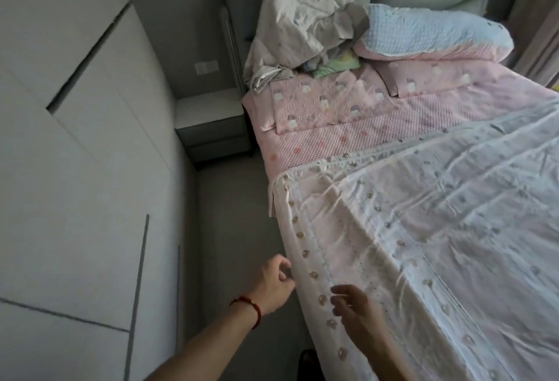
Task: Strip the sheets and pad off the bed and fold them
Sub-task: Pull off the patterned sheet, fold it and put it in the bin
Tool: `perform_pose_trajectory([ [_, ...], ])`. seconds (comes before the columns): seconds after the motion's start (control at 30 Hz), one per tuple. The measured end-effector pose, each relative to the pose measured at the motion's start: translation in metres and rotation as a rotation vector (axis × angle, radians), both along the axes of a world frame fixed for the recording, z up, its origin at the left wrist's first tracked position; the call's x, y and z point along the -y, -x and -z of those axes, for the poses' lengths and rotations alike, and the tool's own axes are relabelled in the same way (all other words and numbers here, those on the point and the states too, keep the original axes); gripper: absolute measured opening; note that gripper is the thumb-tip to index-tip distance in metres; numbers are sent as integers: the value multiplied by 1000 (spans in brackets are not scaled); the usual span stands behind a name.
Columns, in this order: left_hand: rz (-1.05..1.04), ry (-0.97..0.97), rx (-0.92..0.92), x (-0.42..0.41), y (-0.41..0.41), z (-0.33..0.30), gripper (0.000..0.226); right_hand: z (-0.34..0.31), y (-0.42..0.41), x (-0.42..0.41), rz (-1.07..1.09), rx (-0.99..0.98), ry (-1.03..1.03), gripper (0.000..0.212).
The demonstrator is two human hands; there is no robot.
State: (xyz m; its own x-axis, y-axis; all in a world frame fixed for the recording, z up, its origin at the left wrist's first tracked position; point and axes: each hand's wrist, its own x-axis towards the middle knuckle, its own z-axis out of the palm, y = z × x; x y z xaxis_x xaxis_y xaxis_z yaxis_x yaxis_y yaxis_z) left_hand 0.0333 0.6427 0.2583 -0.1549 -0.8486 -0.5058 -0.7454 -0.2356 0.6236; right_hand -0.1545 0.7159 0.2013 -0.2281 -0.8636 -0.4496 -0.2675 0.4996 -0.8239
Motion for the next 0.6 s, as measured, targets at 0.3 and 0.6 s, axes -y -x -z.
perform_pose_trajectory([
  [0.3,-216,-183,-52,230,-20,53,16,-37,36,180,-11,-144,30,20],
  [0.6,-300,-587,-130,452,-6,167,8,-10,-25,376,61,-268,-27,23],
])
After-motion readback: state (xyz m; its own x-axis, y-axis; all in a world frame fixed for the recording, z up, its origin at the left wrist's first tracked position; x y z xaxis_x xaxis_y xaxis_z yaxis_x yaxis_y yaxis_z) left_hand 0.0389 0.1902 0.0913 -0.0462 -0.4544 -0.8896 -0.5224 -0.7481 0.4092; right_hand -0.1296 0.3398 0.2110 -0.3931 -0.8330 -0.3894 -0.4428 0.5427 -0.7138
